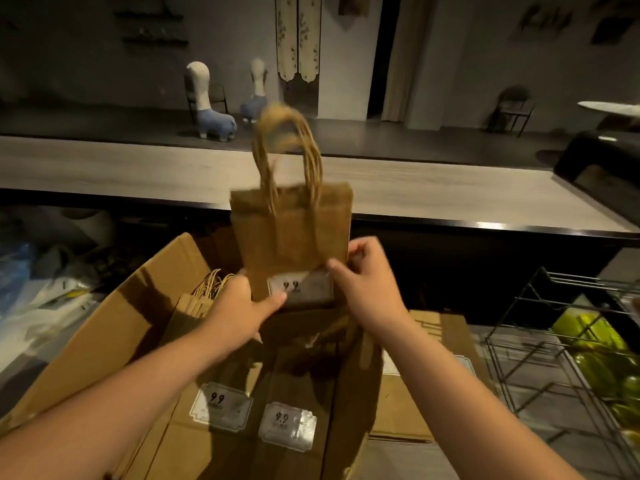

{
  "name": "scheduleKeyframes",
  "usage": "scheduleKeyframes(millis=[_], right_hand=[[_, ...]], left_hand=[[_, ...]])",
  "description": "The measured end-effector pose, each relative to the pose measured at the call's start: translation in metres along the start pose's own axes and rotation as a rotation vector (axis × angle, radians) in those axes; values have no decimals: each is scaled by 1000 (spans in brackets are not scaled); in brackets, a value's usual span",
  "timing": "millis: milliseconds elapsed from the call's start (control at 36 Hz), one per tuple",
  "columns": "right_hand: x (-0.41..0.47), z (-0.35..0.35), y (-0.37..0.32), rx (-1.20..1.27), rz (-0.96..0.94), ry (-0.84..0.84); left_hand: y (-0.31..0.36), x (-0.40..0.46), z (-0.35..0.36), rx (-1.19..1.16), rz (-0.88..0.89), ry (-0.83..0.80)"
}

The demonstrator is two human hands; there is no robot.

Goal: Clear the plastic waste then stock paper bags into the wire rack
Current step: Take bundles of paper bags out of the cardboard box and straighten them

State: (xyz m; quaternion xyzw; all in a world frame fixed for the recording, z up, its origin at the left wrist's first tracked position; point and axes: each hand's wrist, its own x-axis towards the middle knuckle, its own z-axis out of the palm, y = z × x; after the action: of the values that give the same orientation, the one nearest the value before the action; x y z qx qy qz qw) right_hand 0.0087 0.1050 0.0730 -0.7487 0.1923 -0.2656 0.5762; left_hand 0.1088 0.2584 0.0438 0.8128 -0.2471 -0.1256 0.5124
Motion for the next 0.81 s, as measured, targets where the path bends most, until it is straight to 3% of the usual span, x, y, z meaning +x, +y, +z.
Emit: scheduleKeyframes(millis=[139, 333, 389, 500, 806], right_hand=[[-1, -33, -48, 256, -167, 75], [-11, -94, -60, 253, -231, 123], [-13, -114, -51, 192, -222, 153], [-12, -145, -16, 58, -135, 272], [-31, -200, 102, -64, 142, 304]], left_hand=[[67, -19, 10, -327, 189, 10], [121, -37, 63, -611, 209, -3], [128, -40, 86, -577, 200, 15], [130, -39, 130, -236, 215, 101], [110, -57, 250, -109, -244, -39]])
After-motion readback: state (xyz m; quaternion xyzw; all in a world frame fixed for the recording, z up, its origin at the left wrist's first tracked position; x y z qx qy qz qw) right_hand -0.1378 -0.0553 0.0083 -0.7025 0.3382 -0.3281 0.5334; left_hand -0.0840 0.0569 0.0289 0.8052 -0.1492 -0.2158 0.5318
